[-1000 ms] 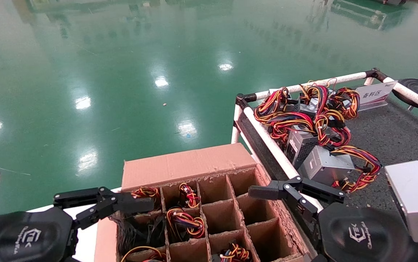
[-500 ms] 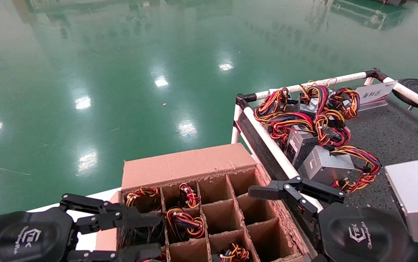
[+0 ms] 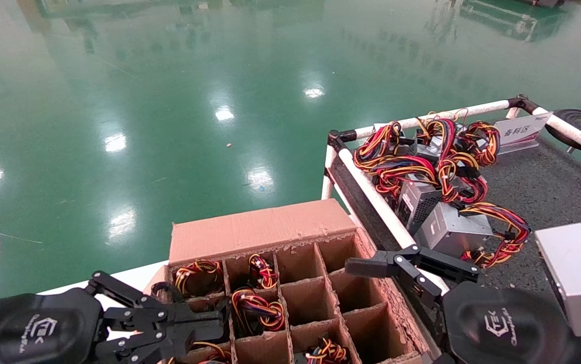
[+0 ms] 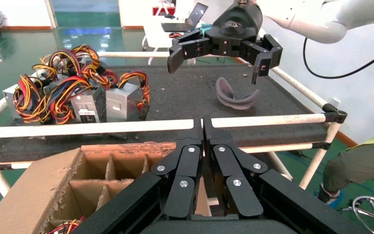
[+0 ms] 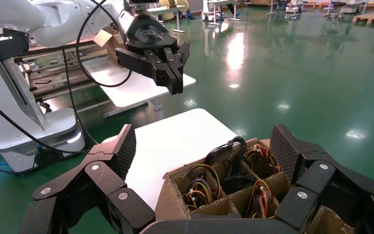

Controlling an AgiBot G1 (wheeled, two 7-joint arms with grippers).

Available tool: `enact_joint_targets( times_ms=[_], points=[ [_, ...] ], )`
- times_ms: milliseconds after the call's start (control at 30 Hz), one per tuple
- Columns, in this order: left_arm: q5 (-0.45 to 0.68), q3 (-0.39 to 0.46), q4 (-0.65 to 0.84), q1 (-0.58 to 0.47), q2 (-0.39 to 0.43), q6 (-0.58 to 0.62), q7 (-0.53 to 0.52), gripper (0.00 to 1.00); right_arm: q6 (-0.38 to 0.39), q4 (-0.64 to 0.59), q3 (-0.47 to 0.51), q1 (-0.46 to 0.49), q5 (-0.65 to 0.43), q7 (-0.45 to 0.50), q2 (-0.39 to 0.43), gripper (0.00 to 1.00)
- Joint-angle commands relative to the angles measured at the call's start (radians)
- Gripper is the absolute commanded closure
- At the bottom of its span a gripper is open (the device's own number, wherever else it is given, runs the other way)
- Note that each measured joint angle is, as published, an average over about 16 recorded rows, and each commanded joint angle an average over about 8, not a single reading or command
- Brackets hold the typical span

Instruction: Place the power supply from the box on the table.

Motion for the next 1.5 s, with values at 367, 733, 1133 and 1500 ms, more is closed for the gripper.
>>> enact_joint_targets(
  times_ms=[367, 733, 1133, 1500],
  points=[
    [0.000, 0.000, 0.000, 0.000, 0.000, 0.000, 0.000, 0.00, 0.000, 0.001, 0.000, 0.000, 0.000, 0.000, 0.000, 0.00],
    [0.000, 0.000, 0.000, 0.000, 0.000, 0.000, 0.000, 0.00, 0.044, -0.005, -0.022, -0.004, -0.055, 0.015, -0.009, 0.00],
    [0.000, 0.000, 0.000, 0.000, 0.000, 0.000, 0.000, 0.00, 0.160, -0.010, -0.094, -0.046, -0.236, 0.061, -0.007, 0.00],
    [0.000, 0.001, 0.000, 0.000, 0.000, 0.000, 0.000, 0.00, 0.253, -0.017, -0.148, -0.087, -0.328, 0.135, -0.042, 0.15]
  ],
)
